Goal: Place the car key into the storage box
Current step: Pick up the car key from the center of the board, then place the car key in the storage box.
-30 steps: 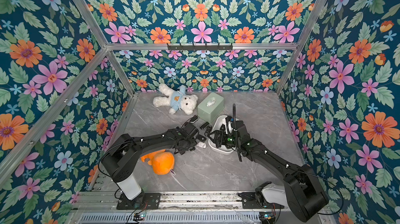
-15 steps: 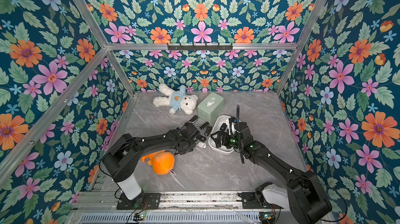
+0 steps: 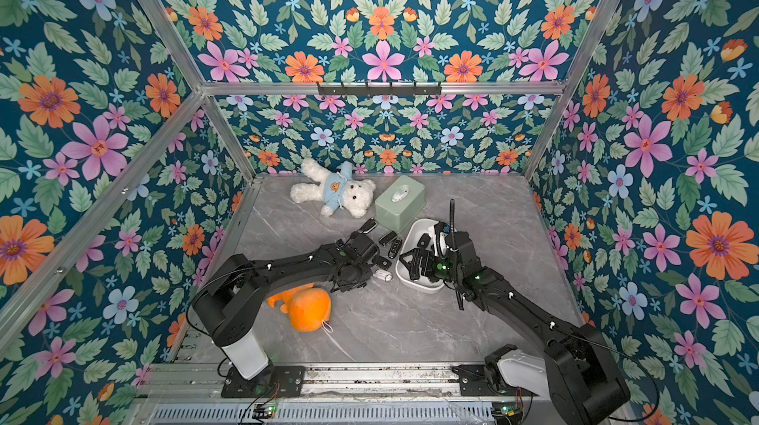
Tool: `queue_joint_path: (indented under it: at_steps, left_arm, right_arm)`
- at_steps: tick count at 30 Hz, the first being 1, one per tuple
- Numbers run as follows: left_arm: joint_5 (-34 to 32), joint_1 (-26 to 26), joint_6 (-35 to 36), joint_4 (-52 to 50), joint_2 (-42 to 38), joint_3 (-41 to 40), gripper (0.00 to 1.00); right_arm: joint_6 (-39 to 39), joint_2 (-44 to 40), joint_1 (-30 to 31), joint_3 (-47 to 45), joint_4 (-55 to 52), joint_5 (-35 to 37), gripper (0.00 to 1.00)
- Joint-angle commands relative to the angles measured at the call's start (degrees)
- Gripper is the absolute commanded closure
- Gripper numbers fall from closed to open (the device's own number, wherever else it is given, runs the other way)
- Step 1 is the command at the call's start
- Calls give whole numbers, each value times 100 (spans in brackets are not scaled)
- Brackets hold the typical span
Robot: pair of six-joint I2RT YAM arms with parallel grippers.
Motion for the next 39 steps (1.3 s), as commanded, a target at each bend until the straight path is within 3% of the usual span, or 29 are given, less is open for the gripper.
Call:
queue_joint_path:
  at_steps: [1,11,18,27,33,39]
  left_arm:
    - [-429,-4,445,-281,-113,219,70]
    - [-760,9,1474,78,-350,854,69]
    - [-194,-13,2521,780,-210,1293,68]
    - [782,-74,3720,928,543,2246,69]
    - [1235,-178,4105,698,1196,2870,68]
    - [1274,-440,4366,328,1754,3497,68]
  right_arm:
    - [68,9,-31,76,32,157,1]
    - [271,-141,-527,111,-191,516,1]
    - [450,-227,-771,186,-370,645,1]
    - [738,-487,-841,93,-641,984,1]
    - [1018,-824,-930,-143,-782,1206,1]
    - [1130,-1066,-1153,-274,-883,1222,1]
